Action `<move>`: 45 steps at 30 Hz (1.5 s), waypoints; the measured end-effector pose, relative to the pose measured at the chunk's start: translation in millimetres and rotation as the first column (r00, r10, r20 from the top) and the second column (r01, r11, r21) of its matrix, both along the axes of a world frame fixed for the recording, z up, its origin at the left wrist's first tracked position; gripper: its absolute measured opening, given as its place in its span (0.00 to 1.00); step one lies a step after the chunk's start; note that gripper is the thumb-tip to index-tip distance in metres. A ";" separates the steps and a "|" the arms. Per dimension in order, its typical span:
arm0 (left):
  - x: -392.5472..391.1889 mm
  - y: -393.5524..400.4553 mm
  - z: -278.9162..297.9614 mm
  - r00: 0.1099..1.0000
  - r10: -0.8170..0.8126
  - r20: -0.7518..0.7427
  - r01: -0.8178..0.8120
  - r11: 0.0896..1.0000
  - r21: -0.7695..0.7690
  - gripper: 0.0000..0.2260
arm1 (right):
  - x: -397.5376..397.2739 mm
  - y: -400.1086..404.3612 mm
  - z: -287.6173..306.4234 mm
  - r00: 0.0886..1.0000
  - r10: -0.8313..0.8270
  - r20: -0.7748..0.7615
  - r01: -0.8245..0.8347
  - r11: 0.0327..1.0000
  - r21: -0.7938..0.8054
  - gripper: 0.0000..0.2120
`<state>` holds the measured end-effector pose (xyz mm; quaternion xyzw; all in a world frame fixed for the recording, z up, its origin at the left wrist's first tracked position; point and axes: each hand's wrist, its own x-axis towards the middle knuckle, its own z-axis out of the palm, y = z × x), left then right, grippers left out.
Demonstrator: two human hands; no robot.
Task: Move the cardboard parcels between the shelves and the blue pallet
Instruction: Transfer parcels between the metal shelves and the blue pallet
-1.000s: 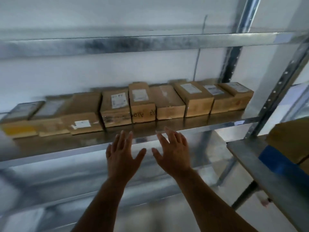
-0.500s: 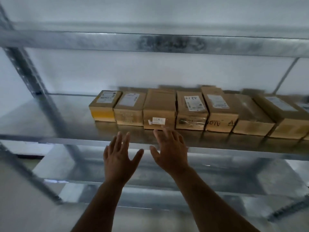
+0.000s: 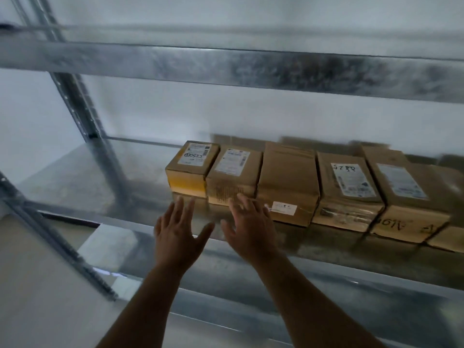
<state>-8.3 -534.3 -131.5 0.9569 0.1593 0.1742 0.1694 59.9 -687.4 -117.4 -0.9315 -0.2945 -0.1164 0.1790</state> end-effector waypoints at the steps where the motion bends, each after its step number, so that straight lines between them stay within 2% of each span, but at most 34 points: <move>1: 9.4 7.0 4.1 1.000 0.005 -0.002 -0.005 1.000 0.005 0.36 | 9.5 6.1 3.3 1.000 0.003 0.001 -0.003 1.000 0.009 0.26; 7: 57.4 57.5 11.3 1.000 0.011 0.002 -0.011 1.000 -0.003 0.38 | 64.4 50.2 11.5 0.999 -0.052 0.014 0.053 0.998 -0.027 0.25; 12: 97.1 113.9 11.5 0.998 -0.054 -0.043 0.052 0.998 -0.032 0.33 | 94.6 92.9 5.1 0.988 -0.153 -0.018 0.153 0.988 -0.016 0.25; 16: 132.1 149.8 18.6 0.985 -0.118 -0.126 0.101 0.986 -0.134 0.30 | 106.9 122.9 3.7 0.958 -0.288 0.019 0.288 0.958 -0.015 0.23; 21: 159.5 181.4 20.9 0.933 -0.264 -0.245 0.177 0.929 -0.326 0.24 | 109.7 160.5 0.6 0.914 -0.404 0.029 0.404 0.914 -0.028 0.18; 25: 164.2 205.4 18.0 0.914 -0.368 -0.171 0.262 0.858 -0.442 0.18 | 103.7 187.4 -2.9 0.898 -0.440 0.006 0.440 0.898 -0.006 0.19; 27: 162.3 220.1 18.3 0.938 -0.314 -0.150 0.221 0.870 -0.440 0.19 | 97.0 202.9 -2.7 0.902 -0.432 -0.006 0.432 0.902 0.022 0.19; 30: 158.9 244.9 18.2 0.974 -0.177 -0.140 0.120 0.932 -0.342 0.15 | 88.8 224.1 -3.1 0.905 -0.424 -0.027 0.425 0.903 0.063 0.18; 32: 156.3 253.7 16.3 0.969 -0.207 -0.136 0.144 0.919 -0.367 0.12 | 86.8 231.3 -3.3 0.890 -0.442 -0.112 0.454 0.883 0.123 0.17; 35: 153.6 255.8 15.6 0.946 -0.291 -0.146 0.188 0.854 -0.485 0.21 | 86.6 233.6 3.0 0.812 -0.412 -0.414 0.543 0.793 0.275 0.16; 39: 149.5 263.0 14.9 0.903 -0.405 -0.147 0.201 0.698 -0.687 0.29 | 81.0 229.1 8.3 0.706 -0.211 -0.676 0.584 0.714 0.387 0.32; 41: 145.3 269.8 13.3 0.876 -0.467 -0.119 0.195 0.570 -0.798 0.31 | 76.4 223.3 8.7 0.672 -0.080 -0.736 0.555 0.712 0.430 0.37; 43: 137.2 274.9 12.6 0.846 -0.528 -0.068 0.196 0.427 -0.883 0.33 | 70.4 218.4 7.1 0.668 0.028 -0.743 0.512 0.707 0.487 0.36; 45: 127.3 275.2 10.7 0.821 -0.570 -0.016 0.250 0.386 -0.888 0.33 | 61.6 216.8 6.7 0.678 0.086 -0.730 0.470 0.712 0.521 0.34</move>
